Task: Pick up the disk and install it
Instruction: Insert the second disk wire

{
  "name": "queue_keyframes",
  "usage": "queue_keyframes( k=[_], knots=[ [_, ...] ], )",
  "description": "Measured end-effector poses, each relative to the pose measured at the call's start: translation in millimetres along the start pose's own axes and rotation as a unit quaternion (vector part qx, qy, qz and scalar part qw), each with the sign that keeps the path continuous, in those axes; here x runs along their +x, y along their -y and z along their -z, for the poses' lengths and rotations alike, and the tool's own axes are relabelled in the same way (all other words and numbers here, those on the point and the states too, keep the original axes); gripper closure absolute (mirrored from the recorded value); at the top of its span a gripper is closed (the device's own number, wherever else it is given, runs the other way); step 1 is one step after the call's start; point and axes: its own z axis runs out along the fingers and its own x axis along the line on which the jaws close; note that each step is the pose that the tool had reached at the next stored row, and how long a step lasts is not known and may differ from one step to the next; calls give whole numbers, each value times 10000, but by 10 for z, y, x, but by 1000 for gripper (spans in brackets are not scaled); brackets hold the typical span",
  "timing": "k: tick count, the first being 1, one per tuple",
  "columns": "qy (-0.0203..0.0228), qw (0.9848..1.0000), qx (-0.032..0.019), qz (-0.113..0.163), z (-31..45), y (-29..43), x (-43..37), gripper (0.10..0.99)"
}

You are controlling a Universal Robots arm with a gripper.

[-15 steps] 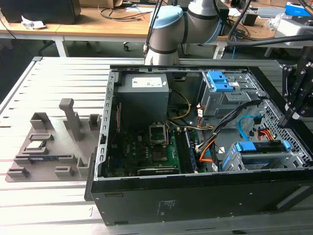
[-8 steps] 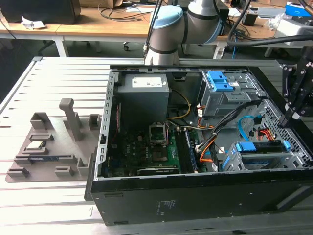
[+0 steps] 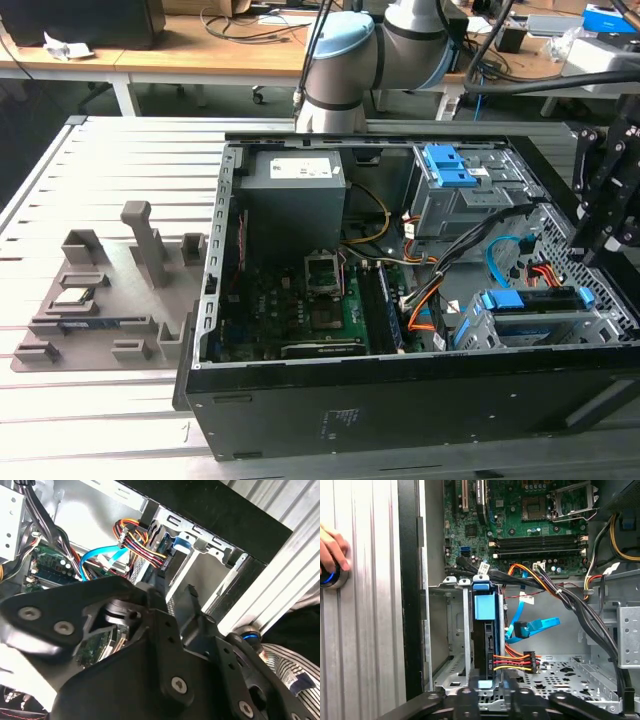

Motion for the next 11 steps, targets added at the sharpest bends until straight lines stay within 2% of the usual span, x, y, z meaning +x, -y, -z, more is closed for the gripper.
queue_keyframes(
  k=[2,4,6,8,11],
  knots=[
    [-4,10000,0,0,4,-5,-20,725],
    [-4,10000,0,1,9,-43,-101,725],
    [-4,10000,0,2,9,-136,-197,725],
    [-4,10000,0,1,-3,-231,-233,725],
    [-3,10000,3,23,-35,-367,-240,725]
  ],
)
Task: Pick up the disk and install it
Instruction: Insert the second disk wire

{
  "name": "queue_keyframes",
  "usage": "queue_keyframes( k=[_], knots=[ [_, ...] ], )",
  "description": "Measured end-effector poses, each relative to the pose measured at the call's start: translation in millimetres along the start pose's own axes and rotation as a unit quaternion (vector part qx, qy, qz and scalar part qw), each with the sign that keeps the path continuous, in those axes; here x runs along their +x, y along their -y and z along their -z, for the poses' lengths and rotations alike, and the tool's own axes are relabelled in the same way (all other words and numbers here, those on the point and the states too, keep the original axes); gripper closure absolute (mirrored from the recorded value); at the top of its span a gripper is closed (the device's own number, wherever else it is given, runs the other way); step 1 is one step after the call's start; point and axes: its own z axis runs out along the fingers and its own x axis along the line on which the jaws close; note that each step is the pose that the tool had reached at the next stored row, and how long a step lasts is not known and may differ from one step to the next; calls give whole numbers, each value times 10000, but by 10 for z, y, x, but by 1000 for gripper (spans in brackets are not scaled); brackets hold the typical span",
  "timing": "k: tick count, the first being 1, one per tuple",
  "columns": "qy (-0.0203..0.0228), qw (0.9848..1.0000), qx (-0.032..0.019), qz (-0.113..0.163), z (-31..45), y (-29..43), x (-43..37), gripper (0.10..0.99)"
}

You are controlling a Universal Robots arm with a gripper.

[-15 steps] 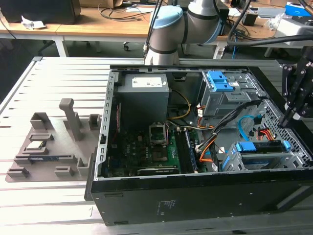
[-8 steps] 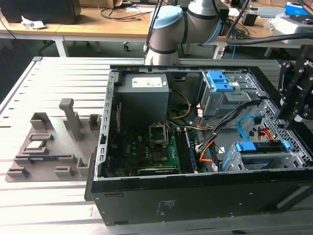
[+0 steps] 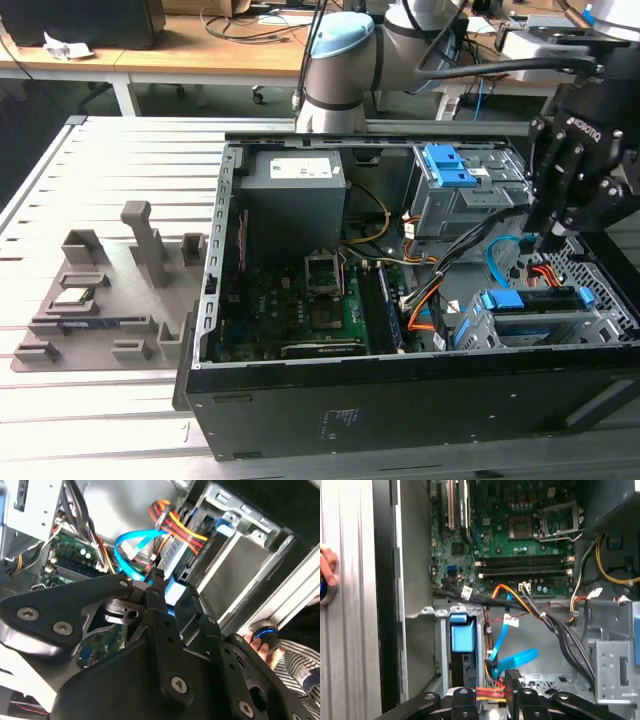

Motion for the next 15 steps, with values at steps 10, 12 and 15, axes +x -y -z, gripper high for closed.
queue_keyframes(
  k=[10,12,15],
  knots=[
    [-13,9999,20,151,-87,-92,-9,725],
    [-20,9999,20,151,-87,-92,-9,804],
    [-30,9999,20,151,-87,-92,-6,925]
  ],
)
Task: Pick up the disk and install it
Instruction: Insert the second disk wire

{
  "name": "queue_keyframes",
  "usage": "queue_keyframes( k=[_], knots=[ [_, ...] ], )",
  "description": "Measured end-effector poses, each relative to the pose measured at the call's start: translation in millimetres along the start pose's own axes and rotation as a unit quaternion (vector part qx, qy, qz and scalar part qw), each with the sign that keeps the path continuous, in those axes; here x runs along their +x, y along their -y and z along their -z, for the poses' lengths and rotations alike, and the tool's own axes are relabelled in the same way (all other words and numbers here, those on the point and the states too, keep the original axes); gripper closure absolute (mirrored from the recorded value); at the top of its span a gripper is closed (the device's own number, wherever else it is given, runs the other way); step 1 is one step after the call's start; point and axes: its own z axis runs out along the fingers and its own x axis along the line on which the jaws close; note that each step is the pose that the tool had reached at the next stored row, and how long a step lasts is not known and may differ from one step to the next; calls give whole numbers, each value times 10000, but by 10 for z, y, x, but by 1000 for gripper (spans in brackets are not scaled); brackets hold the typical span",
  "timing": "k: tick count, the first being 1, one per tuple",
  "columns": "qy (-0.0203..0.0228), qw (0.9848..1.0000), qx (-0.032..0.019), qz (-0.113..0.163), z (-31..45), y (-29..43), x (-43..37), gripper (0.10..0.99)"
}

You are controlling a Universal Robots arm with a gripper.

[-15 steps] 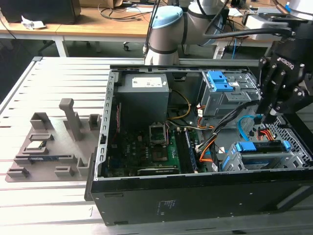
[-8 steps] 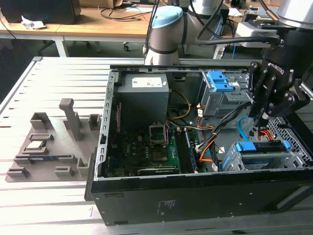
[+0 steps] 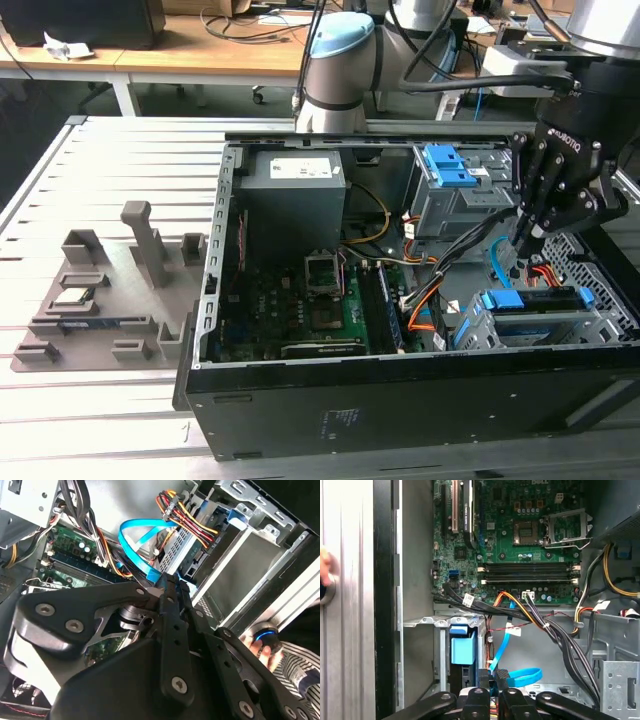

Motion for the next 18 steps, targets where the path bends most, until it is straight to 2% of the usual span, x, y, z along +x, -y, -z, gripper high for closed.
queue_keyframes(
  k=[2,5,10,14,18],
  knots=[
    [-17,10000,0,0,-21,-1,95,925],
    [-22,10000,0,0,-83,13,166,925],
    [-25,10000,0,0,-198,140,157,925],
    [-25,10000,0,2,-276,157,151,925],
    [-25,10000,2,15,-310,169,177,925]
  ],
)
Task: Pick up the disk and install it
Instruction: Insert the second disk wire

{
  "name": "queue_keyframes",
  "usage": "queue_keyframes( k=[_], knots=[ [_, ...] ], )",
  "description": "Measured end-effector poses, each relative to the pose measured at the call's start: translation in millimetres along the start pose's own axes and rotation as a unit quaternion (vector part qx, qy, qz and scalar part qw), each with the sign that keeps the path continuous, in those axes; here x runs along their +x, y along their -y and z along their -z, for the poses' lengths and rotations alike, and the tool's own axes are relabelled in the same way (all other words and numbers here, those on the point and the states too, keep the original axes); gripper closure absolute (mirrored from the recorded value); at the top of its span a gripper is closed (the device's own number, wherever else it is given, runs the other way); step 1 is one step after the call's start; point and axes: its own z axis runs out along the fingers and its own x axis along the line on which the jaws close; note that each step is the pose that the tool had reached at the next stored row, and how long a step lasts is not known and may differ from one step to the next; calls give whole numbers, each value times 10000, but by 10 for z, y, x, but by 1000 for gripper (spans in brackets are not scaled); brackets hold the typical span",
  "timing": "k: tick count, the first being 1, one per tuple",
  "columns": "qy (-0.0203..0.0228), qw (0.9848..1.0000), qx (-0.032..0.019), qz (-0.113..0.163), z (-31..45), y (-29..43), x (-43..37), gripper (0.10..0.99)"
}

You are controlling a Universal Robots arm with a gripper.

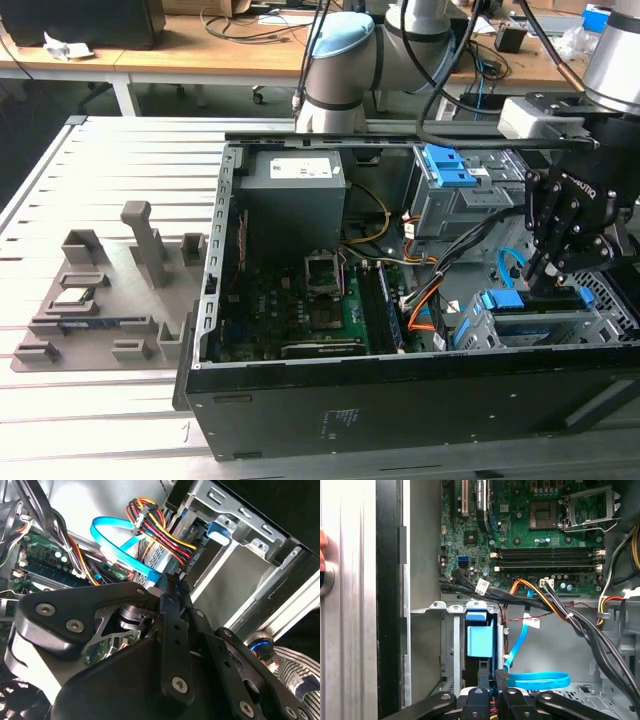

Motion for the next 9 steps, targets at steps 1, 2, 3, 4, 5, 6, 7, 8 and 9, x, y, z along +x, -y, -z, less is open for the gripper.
queue_keyframes(
  k=[1,2,3,4,5,6,7,8,9],
  knots=[
    [2,10000,1,2,-5,6,1,925],
    [1,10000,1,6,-10,18,0,925],
    [-1,10000,1,11,-17,34,0,925],
    [-1,10000,5,18,-25,50,-1,925],
    [0,10000,2,21,-34,58,-1,925],
    [0,10000,3,23,-38,61,0,925],
    [0,10000,4,26,-47,62,6,925],
    [0,10000,5,33,-61,63,14,925],
    [-1,10000,5,40,-73,63,21,925]
  ],
)
